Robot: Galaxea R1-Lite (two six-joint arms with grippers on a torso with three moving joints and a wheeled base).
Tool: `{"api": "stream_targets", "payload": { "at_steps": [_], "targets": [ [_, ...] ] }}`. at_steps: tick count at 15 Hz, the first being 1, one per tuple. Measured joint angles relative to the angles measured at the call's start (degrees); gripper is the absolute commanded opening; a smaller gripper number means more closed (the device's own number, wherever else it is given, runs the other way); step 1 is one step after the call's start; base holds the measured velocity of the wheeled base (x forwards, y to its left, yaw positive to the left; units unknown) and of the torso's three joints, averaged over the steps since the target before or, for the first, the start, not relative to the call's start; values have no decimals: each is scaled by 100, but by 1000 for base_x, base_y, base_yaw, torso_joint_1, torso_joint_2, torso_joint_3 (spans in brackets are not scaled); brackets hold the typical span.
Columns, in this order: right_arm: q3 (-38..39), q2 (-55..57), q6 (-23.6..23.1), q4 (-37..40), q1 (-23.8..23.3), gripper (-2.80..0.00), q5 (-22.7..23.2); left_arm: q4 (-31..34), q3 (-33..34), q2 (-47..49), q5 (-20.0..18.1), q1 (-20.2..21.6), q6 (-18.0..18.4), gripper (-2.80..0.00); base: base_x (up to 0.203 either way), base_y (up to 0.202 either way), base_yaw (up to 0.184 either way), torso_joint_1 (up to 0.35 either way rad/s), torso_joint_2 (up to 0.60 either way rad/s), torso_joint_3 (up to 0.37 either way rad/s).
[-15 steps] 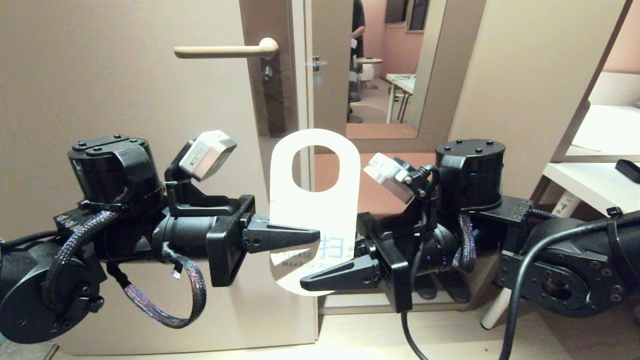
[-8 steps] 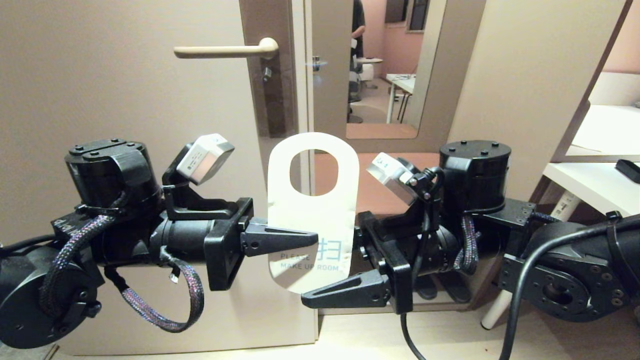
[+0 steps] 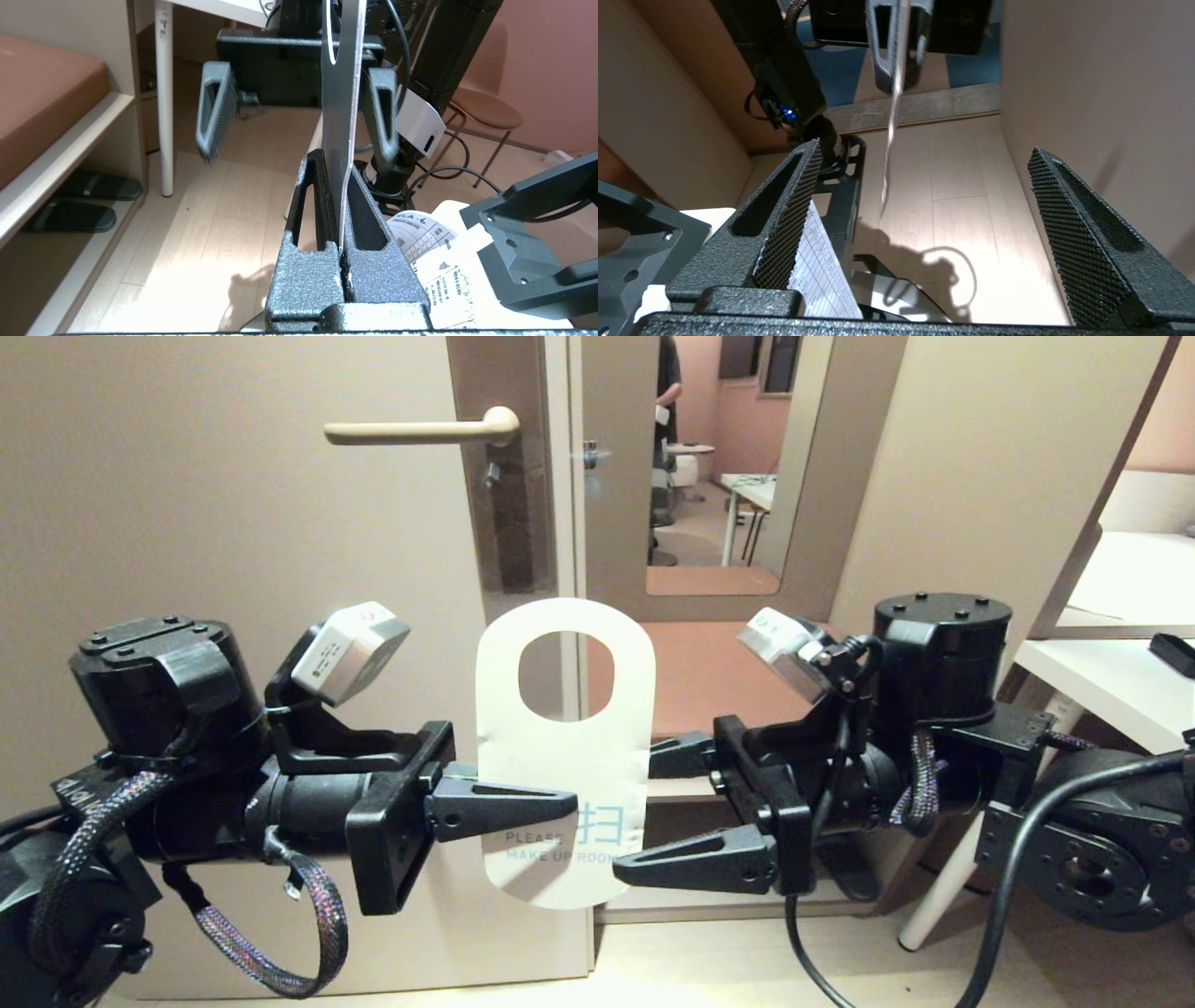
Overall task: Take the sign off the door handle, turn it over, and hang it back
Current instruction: Hand it to the other hand, then hang the sign back with the other side facing out
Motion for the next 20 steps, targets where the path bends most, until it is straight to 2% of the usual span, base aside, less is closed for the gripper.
{"api": "stream_targets", "payload": {
  "at_steps": [4,7,8,12,17,20],
  "targets": [
    [311,-317,0,-6,-212,0,-47,-3,90,-150,2,102,6,-280,0,0,0,0,0,0],
    [557,-555,4,-8,-327,0,-344,-9,266,-281,2,283,22,-280,0,0,0,0,0,0],
    [596,-613,6,-5,-390,-280,-391,-9,337,-331,2,353,22,-280,0,0,0,0,0,0],
    [630,-741,5,-6,-668,-280,-479,-13,531,-512,4,654,35,-280,0,0,0,0,0,0],
    [652,-835,10,1,-1008,-280,-1411,-11,756,-779,4,827,44,-280,0,0,0,0,0,0],
    [806,-986,17,22,-1403,-280,-1893,-11,883,-930,9,921,35,-280,0,0,0,0,0,0]
  ]
}}
